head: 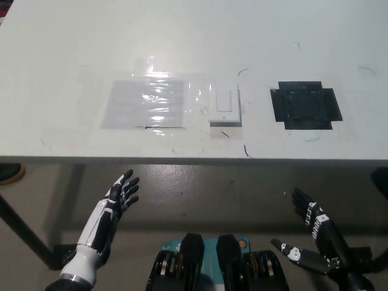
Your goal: A white switch is kept at the centre of the table close to the robot and the robot uses its right hand to press it to turn it on
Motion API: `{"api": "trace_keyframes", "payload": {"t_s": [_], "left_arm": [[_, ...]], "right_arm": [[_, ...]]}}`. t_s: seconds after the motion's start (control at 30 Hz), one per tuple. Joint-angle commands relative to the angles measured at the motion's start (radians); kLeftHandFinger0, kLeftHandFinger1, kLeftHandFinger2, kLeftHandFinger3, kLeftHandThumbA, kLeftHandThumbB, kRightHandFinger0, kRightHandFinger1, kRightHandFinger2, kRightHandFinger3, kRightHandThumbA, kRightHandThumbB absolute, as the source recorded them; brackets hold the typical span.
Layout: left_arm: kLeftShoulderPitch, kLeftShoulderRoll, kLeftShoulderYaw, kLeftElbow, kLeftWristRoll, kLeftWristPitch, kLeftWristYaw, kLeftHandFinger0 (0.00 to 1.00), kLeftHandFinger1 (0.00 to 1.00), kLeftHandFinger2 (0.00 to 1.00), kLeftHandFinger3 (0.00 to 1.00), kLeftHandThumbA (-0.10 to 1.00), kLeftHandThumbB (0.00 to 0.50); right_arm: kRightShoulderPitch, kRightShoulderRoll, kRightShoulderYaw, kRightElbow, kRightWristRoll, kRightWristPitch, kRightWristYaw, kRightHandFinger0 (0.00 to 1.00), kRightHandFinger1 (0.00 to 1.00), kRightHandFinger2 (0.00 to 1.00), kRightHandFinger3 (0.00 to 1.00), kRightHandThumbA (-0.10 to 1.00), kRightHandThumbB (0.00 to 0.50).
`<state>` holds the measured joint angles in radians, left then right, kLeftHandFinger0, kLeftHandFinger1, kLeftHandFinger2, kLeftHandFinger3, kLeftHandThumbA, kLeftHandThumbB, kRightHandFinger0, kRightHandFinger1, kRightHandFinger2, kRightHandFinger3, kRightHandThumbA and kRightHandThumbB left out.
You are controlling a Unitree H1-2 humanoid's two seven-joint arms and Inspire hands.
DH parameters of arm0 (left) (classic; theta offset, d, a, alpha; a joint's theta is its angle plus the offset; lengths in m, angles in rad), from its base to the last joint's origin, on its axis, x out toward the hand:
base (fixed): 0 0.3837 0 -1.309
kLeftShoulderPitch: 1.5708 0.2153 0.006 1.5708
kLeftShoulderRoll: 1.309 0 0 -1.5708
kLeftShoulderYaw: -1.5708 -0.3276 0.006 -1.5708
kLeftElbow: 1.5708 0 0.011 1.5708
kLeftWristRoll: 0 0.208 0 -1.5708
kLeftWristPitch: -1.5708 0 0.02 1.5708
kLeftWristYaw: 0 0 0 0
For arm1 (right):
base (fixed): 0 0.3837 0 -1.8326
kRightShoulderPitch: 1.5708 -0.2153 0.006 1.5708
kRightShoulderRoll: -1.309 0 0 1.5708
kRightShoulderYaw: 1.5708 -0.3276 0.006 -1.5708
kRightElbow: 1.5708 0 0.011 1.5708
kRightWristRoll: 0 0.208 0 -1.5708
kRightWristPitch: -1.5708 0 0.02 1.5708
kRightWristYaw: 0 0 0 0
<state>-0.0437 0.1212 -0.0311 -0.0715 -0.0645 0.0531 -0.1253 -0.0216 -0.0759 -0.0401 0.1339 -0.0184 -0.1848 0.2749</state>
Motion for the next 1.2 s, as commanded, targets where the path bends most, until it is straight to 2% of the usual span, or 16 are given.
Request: {"api": "trace_keyframes", "payload": {"t_s": [0.0,0.37,0.5,0.77,1.17], "left_arm": [[-0.007,0.012,-0.002,-0.031,0.008,-0.003,-0.009,1.0,1.0,1.0,1.0,0.98,0.0],[-0.008,0.008,0.001,-0.022,0.034,-0.027,0.007,1.0,1.0,1.0,1.0,0.98,0.001],[-0.008,0.008,0.001,-0.023,0.042,-0.023,0.008,1.0,1.0,1.0,1.0,0.99,0.003],[-0.009,0.002,0.005,-0.022,0.041,-0.009,0.009,1.0,1.0,1.0,1.0,0.99,0.0],[-0.012,0.0,0.009,-0.003,0.022,-0.027,-0.003,1.0,1.0,1.0,1.0,1.0,0.0]], "right_arm": [[-0.017,-0.013,0.016,-0.029,-0.021,-0.052,-0.034,1.0,1.0,1.0,1.0,0.84,0.164],[-0.021,-0.028,0.04,-0.023,-0.029,-0.059,-0.042,1.0,1.0,1.0,1.0,0.79,0.16],[-0.02,-0.032,0.047,-0.022,-0.038,-0.067,-0.045,1.0,1.0,1.0,1.0,0.77,0.14],[-0.019,-0.038,0.057,-0.024,-0.038,-0.058,-0.051,1.0,1.0,1.0,1.0,0.74,0.142],[-0.02,-0.041,0.067,-0.019,-0.036,-0.061,-0.057,1.0,1.0,1.0,1.0,0.77,0.146]]}}
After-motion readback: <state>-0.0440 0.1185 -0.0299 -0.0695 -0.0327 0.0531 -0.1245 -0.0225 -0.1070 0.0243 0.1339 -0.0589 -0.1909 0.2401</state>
